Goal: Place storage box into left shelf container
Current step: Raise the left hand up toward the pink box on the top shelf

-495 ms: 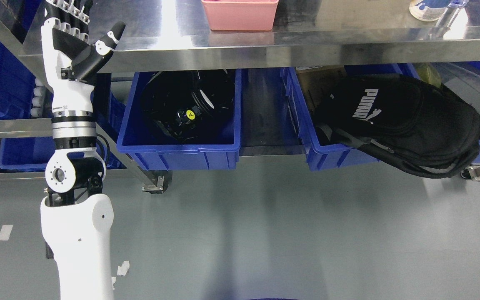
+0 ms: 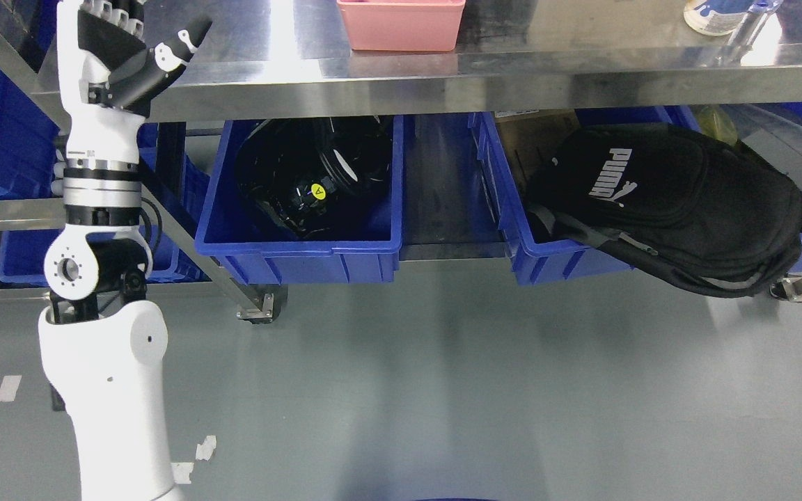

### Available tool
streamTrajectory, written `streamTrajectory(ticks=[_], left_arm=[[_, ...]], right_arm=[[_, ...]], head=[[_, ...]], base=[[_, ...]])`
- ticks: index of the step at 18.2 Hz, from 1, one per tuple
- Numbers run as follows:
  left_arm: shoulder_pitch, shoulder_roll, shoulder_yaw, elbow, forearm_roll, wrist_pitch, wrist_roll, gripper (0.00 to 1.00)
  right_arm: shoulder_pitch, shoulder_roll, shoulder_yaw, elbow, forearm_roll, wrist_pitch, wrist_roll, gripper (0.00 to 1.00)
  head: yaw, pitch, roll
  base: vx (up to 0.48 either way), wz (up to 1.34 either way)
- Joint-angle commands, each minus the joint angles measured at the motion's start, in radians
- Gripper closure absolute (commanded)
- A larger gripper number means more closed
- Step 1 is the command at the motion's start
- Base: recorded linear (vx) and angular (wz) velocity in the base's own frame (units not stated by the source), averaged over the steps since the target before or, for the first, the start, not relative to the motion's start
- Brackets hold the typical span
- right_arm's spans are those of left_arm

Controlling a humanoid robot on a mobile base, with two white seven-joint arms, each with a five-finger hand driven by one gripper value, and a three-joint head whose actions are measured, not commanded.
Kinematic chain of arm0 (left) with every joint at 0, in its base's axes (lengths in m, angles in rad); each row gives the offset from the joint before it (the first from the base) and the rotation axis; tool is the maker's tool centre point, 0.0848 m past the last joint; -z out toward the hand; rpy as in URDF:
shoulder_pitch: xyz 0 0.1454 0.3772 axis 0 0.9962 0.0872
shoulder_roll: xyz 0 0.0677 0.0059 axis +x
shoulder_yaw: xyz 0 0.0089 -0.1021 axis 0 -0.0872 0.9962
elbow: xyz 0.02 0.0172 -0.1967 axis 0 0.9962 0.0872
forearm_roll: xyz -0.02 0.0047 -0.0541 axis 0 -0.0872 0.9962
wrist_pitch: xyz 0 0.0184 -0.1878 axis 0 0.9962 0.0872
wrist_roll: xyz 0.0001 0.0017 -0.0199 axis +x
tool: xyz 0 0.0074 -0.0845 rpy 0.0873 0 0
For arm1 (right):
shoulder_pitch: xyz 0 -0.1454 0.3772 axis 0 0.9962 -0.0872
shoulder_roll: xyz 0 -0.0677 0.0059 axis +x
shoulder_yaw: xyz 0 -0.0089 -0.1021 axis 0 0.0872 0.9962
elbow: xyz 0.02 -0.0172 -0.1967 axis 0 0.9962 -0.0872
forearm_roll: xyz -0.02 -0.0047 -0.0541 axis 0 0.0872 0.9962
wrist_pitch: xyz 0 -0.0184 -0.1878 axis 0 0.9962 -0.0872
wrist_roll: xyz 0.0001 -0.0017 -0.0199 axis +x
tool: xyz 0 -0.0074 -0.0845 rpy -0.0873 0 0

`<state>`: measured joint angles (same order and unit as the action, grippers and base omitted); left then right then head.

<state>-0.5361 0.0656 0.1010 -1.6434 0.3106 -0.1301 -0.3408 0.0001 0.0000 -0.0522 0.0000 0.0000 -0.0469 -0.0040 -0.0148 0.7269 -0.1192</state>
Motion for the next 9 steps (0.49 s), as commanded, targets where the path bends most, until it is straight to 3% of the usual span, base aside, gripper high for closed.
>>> streamTrajectory(ticks=[1,3,4,9], left_arm=[[-0.201,0.279,0.002,0.167,-0.056,0.0,-0.347,0.0],[-0.267,0.344,-0.038,0.242,-0.164,-0.002,-0.55,0.0],[-0.297,0.353,-0.076,0.258,-0.204,-0.002,-0.587,0.0],[-0.488,0.364,-0.383,0.318,-0.361,-0.002,-0.61,0.0]], right_arm=[[-0.003,-0.017,0.0,-0.017,-0.021,-0.002,0.001,0.0],[-0.003,-0.017,-0.001,-0.017,-0.021,-0.002,0.001,0.0],[-0.005,-0.017,0.0,-0.017,-0.021,-0.002,0.002,0.0],[-0.005,-0.017,0.0,-0.017,-0.021,-0.002,0.001,0.0]], head=[[0.0,0.0,0.0],[0.0,0.0,0.0],[0.0,0.0,0.0],[0.0,0.0,0.0]], base=[[0.0,0.0],[0.0,0.0],[0.0,0.0],[0.0,0.0]])
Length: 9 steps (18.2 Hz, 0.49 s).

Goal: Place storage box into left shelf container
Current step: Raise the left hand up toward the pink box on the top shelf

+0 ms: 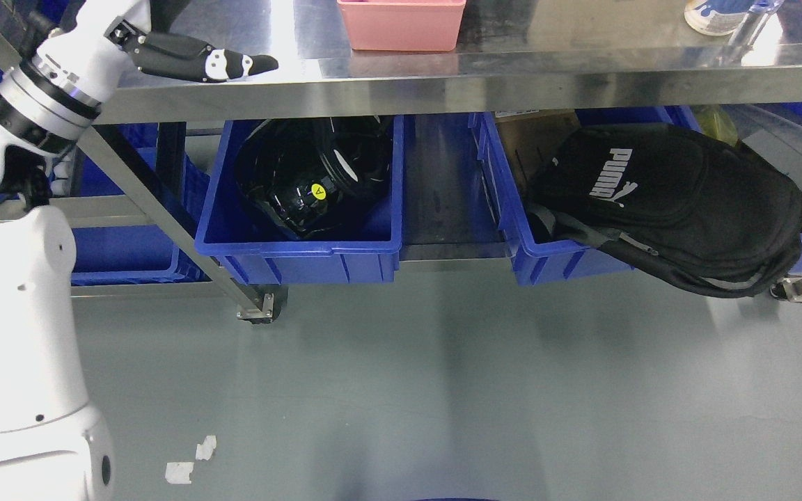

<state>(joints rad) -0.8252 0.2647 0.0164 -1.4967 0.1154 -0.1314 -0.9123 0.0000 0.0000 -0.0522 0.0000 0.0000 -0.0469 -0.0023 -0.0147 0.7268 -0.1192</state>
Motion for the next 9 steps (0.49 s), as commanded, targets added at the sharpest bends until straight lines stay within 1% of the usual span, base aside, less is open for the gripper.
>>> streamTrajectory(ticks=[1,3,4,5,7,9], left_arm=[[-0.24,0.159,-0.353,0.199,-0.195,0.0,-0.042,0.0],[-0.31,0.137,-0.439,0.275,-0.221,0.001,-0.062,0.0],[-0.33,0.113,-0.466,0.315,-0.229,0.003,-0.068,0.01],[-0.34,0.084,-0.478,0.344,-0.233,0.01,-0.072,0.02],[-0.371,0.035,-0.492,0.4,-0.247,0.064,-0.076,0.03],[-0.4,-0.011,-0.509,0.469,-0.266,0.081,-0.12,0.06]], right_arm=[[-0.005,-0.017,0.0,-0.017,-0.021,-0.004,-0.001,0.0],[-0.005,-0.017,0.0,-0.017,-0.021,-0.002,0.001,0.0],[-0.005,-0.017,0.0,-0.017,-0.021,-0.002,-0.001,0.0],[-0.003,-0.017,0.0,-0.017,-0.021,-0.002,-0.001,0.0],[-0.003,-0.017,0.0,-0.017,-0.021,-0.004,0.001,0.0],[-0.003,-0.017,0.0,-0.017,-0.021,-0.004,-0.001,0.0]], head=[[0.0,0.0,0.0],[0.0,0.0,0.0],[0.0,0.0,0.0],[0.0,0.0,0.0],[0.0,0.0,0.0],[0.0,0.0,0.0]], base=[[0.0,0.0],[0.0,0.0],[0.0,0.0],[0.0,0.0],[0.0,0.0],[0.0,0.0]])
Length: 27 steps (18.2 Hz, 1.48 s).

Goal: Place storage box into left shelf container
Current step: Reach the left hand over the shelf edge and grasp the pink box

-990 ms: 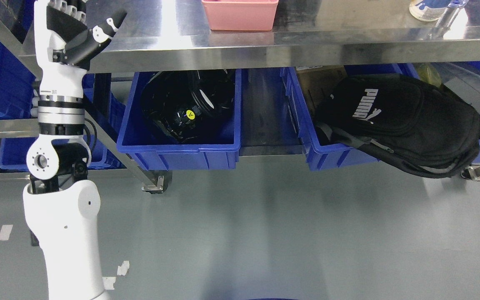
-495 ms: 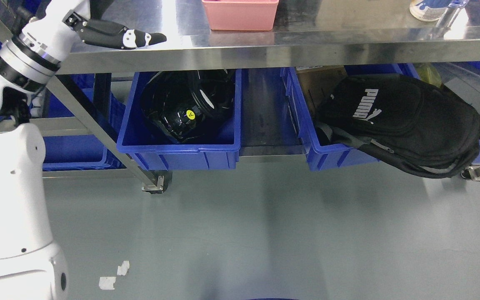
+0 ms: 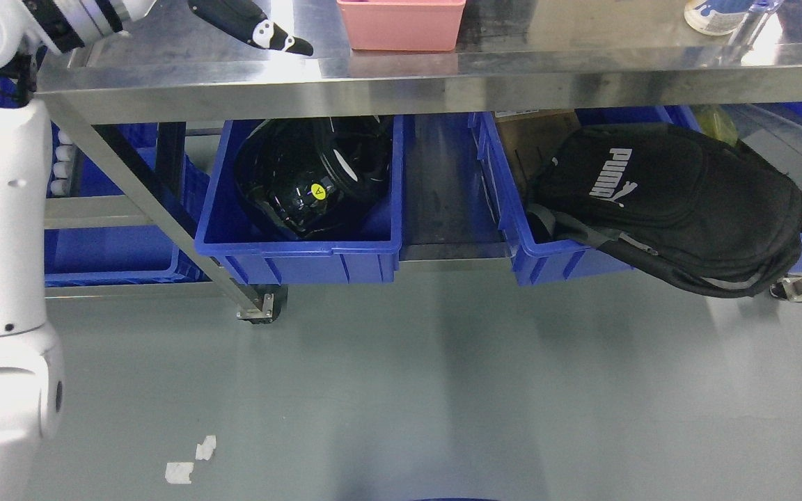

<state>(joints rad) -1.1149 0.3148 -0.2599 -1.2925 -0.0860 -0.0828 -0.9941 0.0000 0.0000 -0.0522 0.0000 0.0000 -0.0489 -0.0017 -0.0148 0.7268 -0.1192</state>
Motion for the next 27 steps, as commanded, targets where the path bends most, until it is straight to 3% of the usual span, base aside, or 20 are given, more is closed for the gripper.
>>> streamTrajectory(ticks=[1,13,19,22,27], left_arm=[[-0.12,-0.083,-0.236,0.292,-0.067,0.032,-0.05,0.07],[-0.263,-0.289,-0.242,0.619,-0.267,0.025,-0.055,0.07],[-0.264,-0.297,-0.237,0.688,-0.345,0.018,-0.063,0.07],[-0.263,-0.297,-0.21,0.693,-0.356,-0.007,-0.066,0.23],[-0.25,-0.297,-0.01,0.693,-0.356,-0.164,-0.101,0.8]], right_arm=[[-0.005,-0.017,0.0,-0.017,-0.021,0.0,-0.001,0.0],[-0.003,-0.017,0.0,-0.017,-0.021,0.0,-0.001,0.0],[-0.005,-0.017,0.0,-0.017,-0.021,0.0,-0.001,0.0],[-0.003,-0.017,0.0,-0.017,-0.021,0.0,-0.001,0.0],[-0.003,-0.017,0.0,-0.017,-0.021,0.0,-0.001,0.0]], head=[[0.0,0.0,0.0],[0.0,0.0,0.0],[0.0,0.0,0.0],[0.0,0.0,0.0],[0.0,0.0,0.0]], base=[[0.0,0.0],[0.0,0.0],[0.0,0.0],[0.0,0.0],[0.002,0.08]])
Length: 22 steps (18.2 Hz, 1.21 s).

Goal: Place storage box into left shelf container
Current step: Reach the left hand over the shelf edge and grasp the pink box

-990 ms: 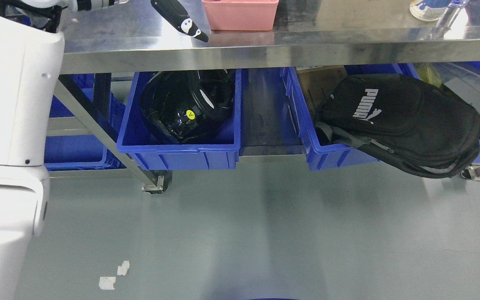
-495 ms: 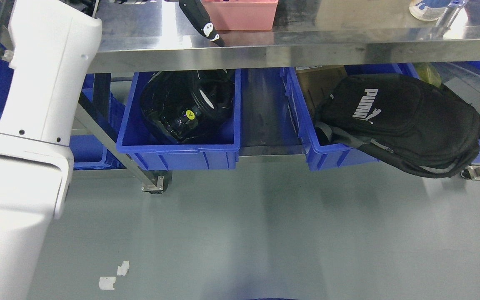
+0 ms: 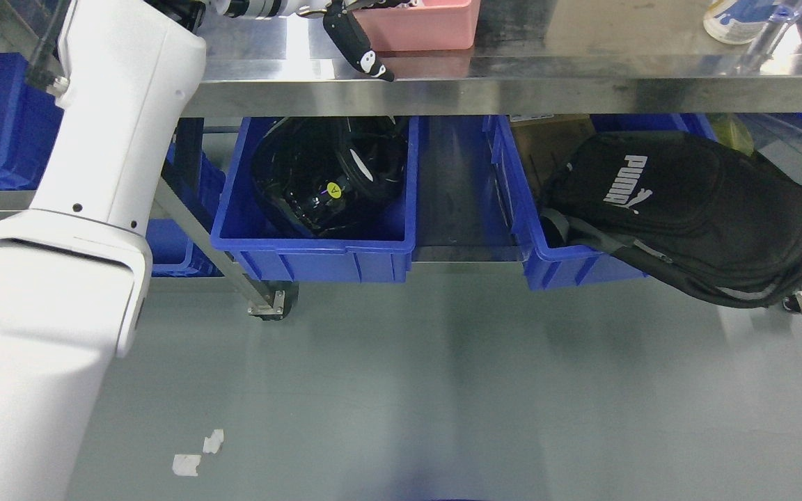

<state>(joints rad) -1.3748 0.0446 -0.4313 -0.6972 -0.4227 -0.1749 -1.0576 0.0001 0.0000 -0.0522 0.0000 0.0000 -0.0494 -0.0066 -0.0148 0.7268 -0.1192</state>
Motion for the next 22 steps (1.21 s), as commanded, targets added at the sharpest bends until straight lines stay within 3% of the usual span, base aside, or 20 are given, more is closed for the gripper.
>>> streamTrajectory(ticks=[1,4,9,16,19,22], left_arm=[[0.013,-0.027,0.192,0.097,-0.018,-0.093,-0.039,0.87],[0.023,-0.027,0.346,0.096,-0.008,-0.149,-0.044,1.0],[0.034,-0.027,0.633,0.093,0.106,-0.149,-0.061,1.0],[0.186,-0.027,0.641,-0.037,0.579,-0.126,-0.067,1.0],[0.331,-0.027,0.631,-0.245,0.731,-0.121,-0.065,1.0],[0.477,-0.027,0.525,-0.5,0.905,-0.103,-0.012,1.0]], right_arm=[[-0.005,-0.017,0.0,-0.017,-0.021,0.0,0.004,0.0],[-0.003,-0.017,0.0,-0.017,-0.021,-0.001,0.004,0.0],[-0.005,-0.017,0.0,-0.017,-0.021,0.0,0.004,0.0],[-0.005,-0.017,0.0,-0.017,-0.021,0.0,0.004,0.0],[-0.005,-0.017,0.0,-0.017,-0.021,-0.001,0.004,0.0],[-0.005,-0.017,0.0,-0.017,-0.021,-0.001,0.004,0.0]], head=[[0.0,0.0,0.0],[0.0,0.0,0.0],[0.0,0.0,0.0],[0.0,0.0,0.0],[0.0,0.0,0.0],[0.0,0.0,0.0]], base=[[0.0,0.16],[0.014,0.15],[0.015,0.0],[0.0,0.0],[0.0,0.0],[0.0,0.0]])
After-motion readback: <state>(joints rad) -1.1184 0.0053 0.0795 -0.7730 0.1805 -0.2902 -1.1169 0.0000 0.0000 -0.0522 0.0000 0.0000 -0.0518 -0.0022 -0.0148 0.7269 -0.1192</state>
